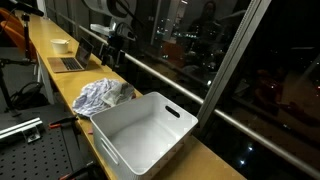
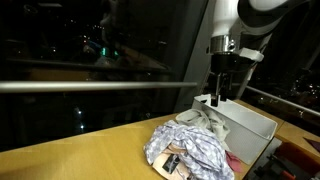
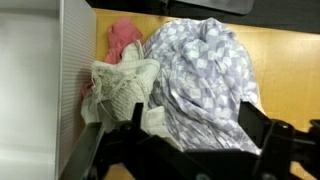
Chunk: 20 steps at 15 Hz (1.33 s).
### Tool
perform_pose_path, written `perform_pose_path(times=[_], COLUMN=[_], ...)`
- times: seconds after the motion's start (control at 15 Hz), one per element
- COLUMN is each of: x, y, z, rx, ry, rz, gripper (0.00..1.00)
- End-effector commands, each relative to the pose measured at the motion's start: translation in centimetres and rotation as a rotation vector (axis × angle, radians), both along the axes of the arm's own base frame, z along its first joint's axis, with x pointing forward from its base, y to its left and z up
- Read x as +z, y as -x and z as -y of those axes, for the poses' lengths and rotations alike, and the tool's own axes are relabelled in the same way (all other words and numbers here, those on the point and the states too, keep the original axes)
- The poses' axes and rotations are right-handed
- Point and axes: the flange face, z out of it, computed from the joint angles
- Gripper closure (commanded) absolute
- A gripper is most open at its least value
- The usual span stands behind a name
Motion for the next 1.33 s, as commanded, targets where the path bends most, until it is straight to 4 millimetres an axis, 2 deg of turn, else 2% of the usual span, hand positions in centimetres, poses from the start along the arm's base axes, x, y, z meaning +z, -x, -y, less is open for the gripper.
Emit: perform_pose_path(times=[0.0,0.33,0.8,1.27], x=[0.9,2.2,5.2,5.2], y=[0.9,2.0,2.8,2.6], z=[1.5,4.6,12.5,18.9], rx=[-0.001,0.002,-0.055,-0.095], ry=[-0.018,0.048,0.038,0.004], rz=[0.024,0.063,0.116,0.155], gripper=[0.0,0.0,0.0,0.0])
